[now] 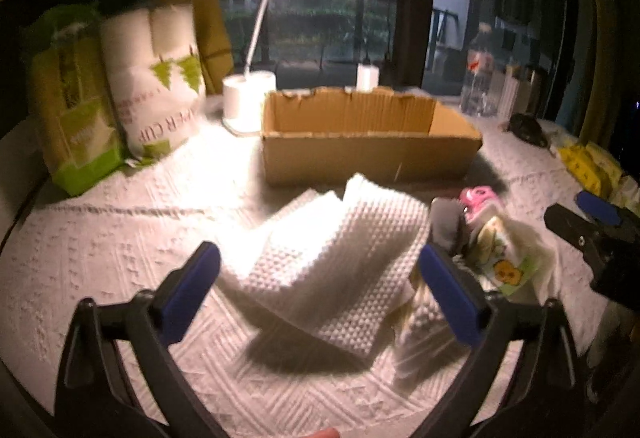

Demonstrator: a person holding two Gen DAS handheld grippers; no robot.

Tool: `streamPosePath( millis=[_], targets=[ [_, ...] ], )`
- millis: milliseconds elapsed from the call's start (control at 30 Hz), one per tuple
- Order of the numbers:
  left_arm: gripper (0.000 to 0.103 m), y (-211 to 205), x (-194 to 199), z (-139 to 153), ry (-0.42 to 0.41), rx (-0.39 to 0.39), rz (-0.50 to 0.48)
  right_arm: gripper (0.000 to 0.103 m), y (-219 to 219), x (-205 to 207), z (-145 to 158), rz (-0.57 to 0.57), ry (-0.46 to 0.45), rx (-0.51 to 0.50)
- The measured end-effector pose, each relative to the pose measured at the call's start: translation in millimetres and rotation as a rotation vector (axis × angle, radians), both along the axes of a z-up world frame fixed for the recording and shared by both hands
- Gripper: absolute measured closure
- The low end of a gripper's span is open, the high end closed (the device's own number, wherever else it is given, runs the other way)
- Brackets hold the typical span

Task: Organize soft objects
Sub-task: 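Reach both grippers to the white waffle towel and close on its edges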

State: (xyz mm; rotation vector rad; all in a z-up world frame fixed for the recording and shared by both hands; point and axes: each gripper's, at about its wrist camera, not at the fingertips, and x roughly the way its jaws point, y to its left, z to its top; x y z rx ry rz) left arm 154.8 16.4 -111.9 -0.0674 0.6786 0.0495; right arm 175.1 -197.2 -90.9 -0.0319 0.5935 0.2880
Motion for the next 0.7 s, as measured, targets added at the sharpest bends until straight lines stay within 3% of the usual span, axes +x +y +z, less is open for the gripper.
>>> streamPosePath(
  millis=[133,267,333,433,467,600,700],
  targets=[
    [0.017,-0.1,15.1,-12.0,0.067,-0.014,-0.010,0.019,6.6,4.4,-7.1,0.045,0.035,0.011],
    [0.039,0.7,23.7,-20.0,0.111,-0.041,-0.029,0.034,8.3,6.0,-9.2,0.072,0.044,0.015],
    [0.045,2.1,25.9,-23.8,0.127,-0.055,-0.030,0.042,10.6,7.0,-10.8,0.089,0.056,0.016],
    [0.051,2.7,23.3,-23.9,0.121,-0.063,-0.036,0.053,11.5,7.3,-15.0,0.112,0.087,0.024],
    [0.057,2.4,21.7,-23.6,0.118,-0.057,-0.031,0.057,11.3,6.8,-16.3,0.119,0.096,0.030],
    [0.076,6.4,14.3,-21.3,0.099,-0.090,-0.047,0.085,9.3,2.2,-16.4,0.125,0.100,0.049],
    [0.087,8.5,10.5,-20.5,0.095,-0.112,-0.062,0.094,8.3,-3.0,-13.3,0.127,0.084,0.051]
  ],
)
